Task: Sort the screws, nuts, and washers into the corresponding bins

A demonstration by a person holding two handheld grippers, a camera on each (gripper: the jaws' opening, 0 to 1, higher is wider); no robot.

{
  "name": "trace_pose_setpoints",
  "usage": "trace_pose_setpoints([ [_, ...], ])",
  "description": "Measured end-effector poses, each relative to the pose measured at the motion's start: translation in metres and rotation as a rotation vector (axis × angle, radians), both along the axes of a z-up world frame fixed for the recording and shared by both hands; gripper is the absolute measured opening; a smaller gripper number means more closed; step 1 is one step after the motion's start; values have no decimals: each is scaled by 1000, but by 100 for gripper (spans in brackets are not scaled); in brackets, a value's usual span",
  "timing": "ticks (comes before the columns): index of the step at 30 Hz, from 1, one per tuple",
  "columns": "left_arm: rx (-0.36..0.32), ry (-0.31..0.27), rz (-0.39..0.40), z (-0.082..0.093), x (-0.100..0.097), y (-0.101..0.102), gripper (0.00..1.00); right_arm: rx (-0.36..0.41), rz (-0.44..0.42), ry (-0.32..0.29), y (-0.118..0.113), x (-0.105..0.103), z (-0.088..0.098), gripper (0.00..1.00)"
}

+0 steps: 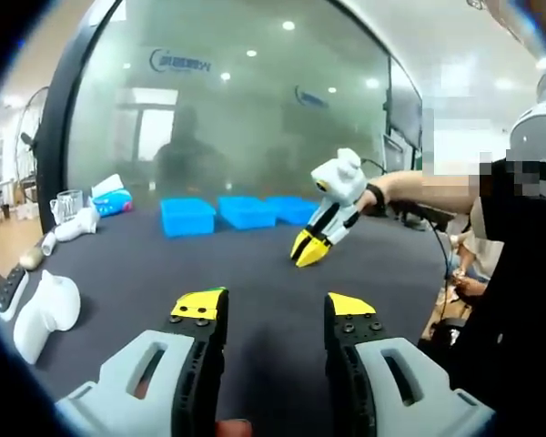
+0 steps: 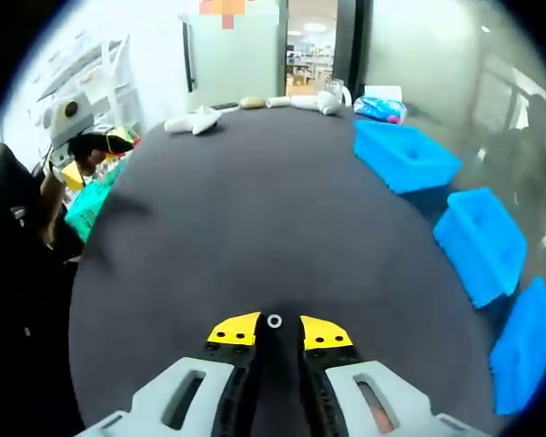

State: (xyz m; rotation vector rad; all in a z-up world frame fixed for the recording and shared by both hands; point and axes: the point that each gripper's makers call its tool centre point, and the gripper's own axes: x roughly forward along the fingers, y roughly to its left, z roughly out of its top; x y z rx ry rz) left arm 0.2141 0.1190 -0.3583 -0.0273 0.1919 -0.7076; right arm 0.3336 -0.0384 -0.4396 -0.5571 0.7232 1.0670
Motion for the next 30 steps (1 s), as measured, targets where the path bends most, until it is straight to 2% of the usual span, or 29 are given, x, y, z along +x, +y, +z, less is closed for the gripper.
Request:
trace_pose_setpoints([
  [8,-9,2,-4,-1,0,-1,41,-6,7,11,2,-4,-1,4],
  [13,-16,-4,-5,2,0,-2,41,7,-4,31,1,-4,-1,4],
  [18,-12,-5,-5,2,-1,-2,41,24,-17,22,0,-5,0,3],
  [23,-11,-8,-2,4,1,-2,41,79,-47,-1,-6,-7,7,3],
  [30,-10,-12,4,6,4,-2,41,203,-133,-56,-23,-9,29,3],
])
